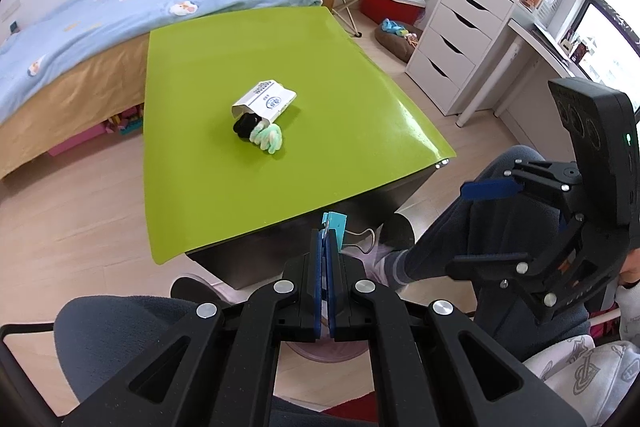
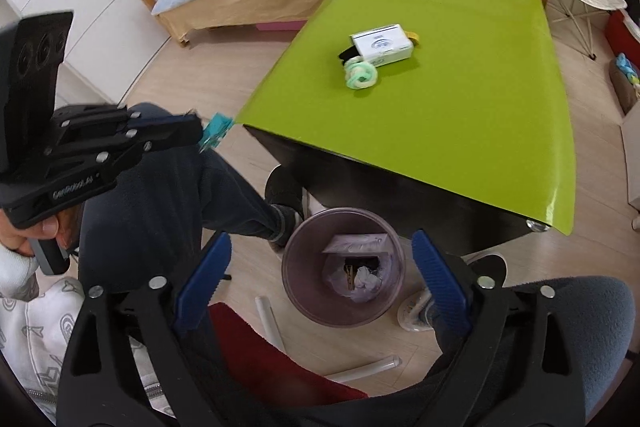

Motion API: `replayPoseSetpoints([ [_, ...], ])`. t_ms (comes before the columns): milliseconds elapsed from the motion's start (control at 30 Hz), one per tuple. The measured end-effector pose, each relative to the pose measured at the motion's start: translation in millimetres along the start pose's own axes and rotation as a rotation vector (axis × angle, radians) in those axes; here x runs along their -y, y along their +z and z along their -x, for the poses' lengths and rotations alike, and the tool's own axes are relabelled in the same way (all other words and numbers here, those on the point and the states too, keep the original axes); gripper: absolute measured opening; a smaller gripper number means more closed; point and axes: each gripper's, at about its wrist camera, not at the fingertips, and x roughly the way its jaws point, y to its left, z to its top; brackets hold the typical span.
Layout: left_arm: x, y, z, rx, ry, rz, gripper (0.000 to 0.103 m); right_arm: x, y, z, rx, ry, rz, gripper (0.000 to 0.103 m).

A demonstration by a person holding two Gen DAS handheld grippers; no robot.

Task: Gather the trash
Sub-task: 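Drop the pink box and teal clip into the pink wastebasket with both grippers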

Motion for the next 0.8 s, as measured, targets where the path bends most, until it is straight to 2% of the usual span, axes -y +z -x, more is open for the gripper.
replayPoseSetpoints([
  [300,15.7,-2.5,-9.6,-0.037,-0.033,-0.041,0.002,22.1,-2.5,17.3,0.055,-0.068,-0.074,0.095],
  [633,30.2,-4.2,-19.2,-0.072,-0.071,-0.071,0.002,38.4,-3.9,27.5,0.087,-0.085,-0.118,0.095],
  [733,29.7,-4.5,-22.2,-0.08,-0.081,-0.066,0.013,41.0,-3.7,28.9,0.09,-0.085,-0.123,0.096],
  [767,28.8,-4.8,-23.7,-0.083,-0.077,-0.061,0.033,41.2,-3.3,29.6,0.091,-0.085,-0.125,0.096],
  [800,27.0,-5.1,-24.5,-0.082,-0.075,-0.05,0.047,41.3,-3.2,29.6,0.092,-0.083,-0.126,0.096],
])
